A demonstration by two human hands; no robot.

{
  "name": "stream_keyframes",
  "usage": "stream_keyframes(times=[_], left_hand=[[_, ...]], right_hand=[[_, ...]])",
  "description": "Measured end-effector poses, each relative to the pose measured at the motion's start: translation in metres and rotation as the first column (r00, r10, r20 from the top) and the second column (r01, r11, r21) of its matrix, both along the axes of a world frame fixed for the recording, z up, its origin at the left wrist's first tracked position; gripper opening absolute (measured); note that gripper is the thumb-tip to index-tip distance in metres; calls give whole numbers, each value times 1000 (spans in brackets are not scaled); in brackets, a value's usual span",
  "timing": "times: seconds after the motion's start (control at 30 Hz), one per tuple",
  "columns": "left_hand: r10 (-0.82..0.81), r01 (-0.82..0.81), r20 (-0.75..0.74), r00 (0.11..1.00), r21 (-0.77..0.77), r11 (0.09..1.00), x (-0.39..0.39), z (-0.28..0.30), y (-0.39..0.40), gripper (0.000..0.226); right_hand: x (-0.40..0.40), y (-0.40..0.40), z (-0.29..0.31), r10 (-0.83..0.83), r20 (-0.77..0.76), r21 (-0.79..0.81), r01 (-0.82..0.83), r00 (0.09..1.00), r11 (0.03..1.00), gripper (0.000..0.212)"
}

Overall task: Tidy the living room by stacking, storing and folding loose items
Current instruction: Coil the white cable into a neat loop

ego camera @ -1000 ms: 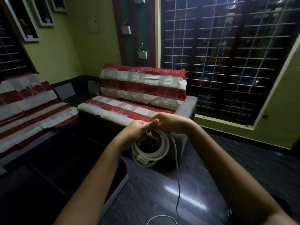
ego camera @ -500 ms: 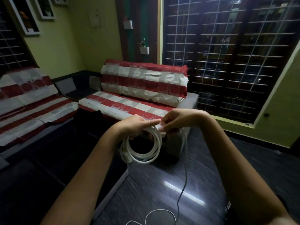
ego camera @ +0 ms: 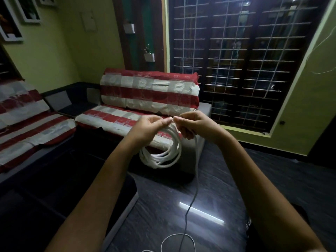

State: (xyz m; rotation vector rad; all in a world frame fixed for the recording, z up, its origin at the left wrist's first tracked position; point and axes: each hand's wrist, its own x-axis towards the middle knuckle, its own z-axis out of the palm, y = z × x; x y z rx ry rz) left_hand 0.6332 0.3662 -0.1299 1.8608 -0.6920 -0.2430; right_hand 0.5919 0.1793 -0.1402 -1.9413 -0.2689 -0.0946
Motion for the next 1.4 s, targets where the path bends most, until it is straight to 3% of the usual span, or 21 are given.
stream_keyframes(times=[0.13, 0.23, 0.3, 0.37, 0.47, 0.53, 0.77, 0.87, 0.97, 1.1, 1.2, 1.27, 1.33, 1.4], left_hand=[[88, -72, 60, 994, -234, 969, -5, 5, -2, 33], [138, -107, 88, 987, -293, 950, -6, 8, 4, 31], [183, -142, 91, 979, -343, 929, -5, 14, 10, 29], [222, -184, 38, 974, -430, 884, -2, 20, 17, 26], [204, -256, -156, 967, -606, 753, 3, 27, 26, 23], [178, -304, -250, 952, -695, 651, 4, 30, 29, 24], [364, -494, -352, 862, -743, 452, -10, -1, 21, 30], [364, -532, -400, 841, -734, 422, -16, -22, 20, 35], [374, -551, -411, 831, -697, 459, -19, -40, 21, 38], [293, -510, -429, 855, -587, 628, -12, -59, 34, 41], [318, -455, -352, 880, -437, 776, 2, -67, 54, 53], [375, -391, -128, 918, -448, 804, 11, -63, 65, 75], [275, -180, 206, 939, -384, 905, 13, -45, 68, 85], [47, -18, 389, 920, -79, 997, 12, -29, 59, 88]], right_hand=[[-8, 2, 0, 95, -52, 186, -84, 994, 979, 28], [-11, 1, 2, 8, -82, 93, 0, 997, 996, 52], [-14, 2, -1, 6, -102, 65, 1, 995, 998, 49], [-14, 9, -7, 44, -71, 118, -36, 997, 992, 48], [-13, 29, -21, 74, -15, 241, -68, 997, 968, 73], [-12, 50, -36, 115, 33, 325, -120, 993, 938, 76], [-4, 123, -57, -136, 69, 691, 51, 988, 721, 74], [-3, 138, -62, -257, 68, 836, 85, 964, 543, 67], [0, 140, -65, -323, 29, 861, 141, 946, 489, 44], [-1, 119, -57, -369, 52, 683, 237, 928, 691, 24], [-4, 95, -39, -322, 93, 435, 252, 942, 864, 15], [-3, 81, -28, -252, 74, 113, 243, 965, 963, 12], [-1, 79, -20, -106, -5, -215, 103, 994, 971, 7], [1, 85, -17, 3, -60, -444, -30, 998, 896, 11]])
